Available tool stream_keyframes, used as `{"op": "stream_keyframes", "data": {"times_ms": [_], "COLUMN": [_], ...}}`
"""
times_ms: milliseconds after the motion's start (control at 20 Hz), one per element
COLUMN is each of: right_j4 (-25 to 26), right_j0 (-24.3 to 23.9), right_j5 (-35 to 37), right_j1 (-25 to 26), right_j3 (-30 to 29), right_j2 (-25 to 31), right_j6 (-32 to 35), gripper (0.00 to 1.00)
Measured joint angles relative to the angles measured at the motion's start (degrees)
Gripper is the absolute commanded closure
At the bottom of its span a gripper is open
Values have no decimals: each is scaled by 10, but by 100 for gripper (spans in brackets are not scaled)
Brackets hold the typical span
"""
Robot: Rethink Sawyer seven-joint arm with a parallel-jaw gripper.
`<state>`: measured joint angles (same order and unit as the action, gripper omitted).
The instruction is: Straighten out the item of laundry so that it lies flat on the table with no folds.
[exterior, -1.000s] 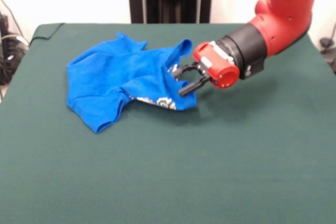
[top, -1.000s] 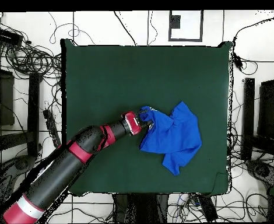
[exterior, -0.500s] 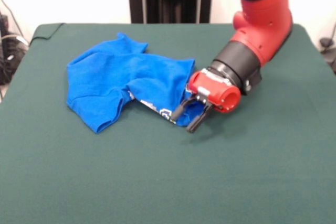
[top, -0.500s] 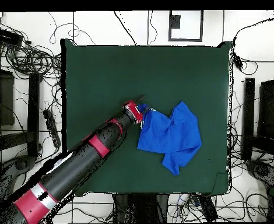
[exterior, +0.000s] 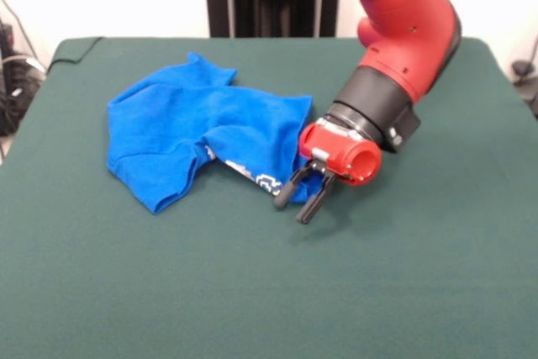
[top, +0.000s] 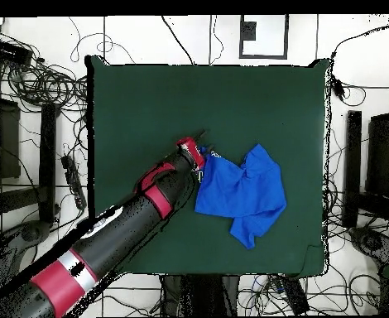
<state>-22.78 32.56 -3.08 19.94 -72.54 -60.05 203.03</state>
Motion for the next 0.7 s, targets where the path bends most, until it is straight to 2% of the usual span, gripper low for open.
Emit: {"op": "stream_keyframes", "data": {"times_ms": [700], "right_j4": [1], "right_j0": [29], "right_j5": [5], "right_j1": [-65], "right_j3": [-5], "right_j2": [10], "right_j6": [0], "gripper": [0]}}
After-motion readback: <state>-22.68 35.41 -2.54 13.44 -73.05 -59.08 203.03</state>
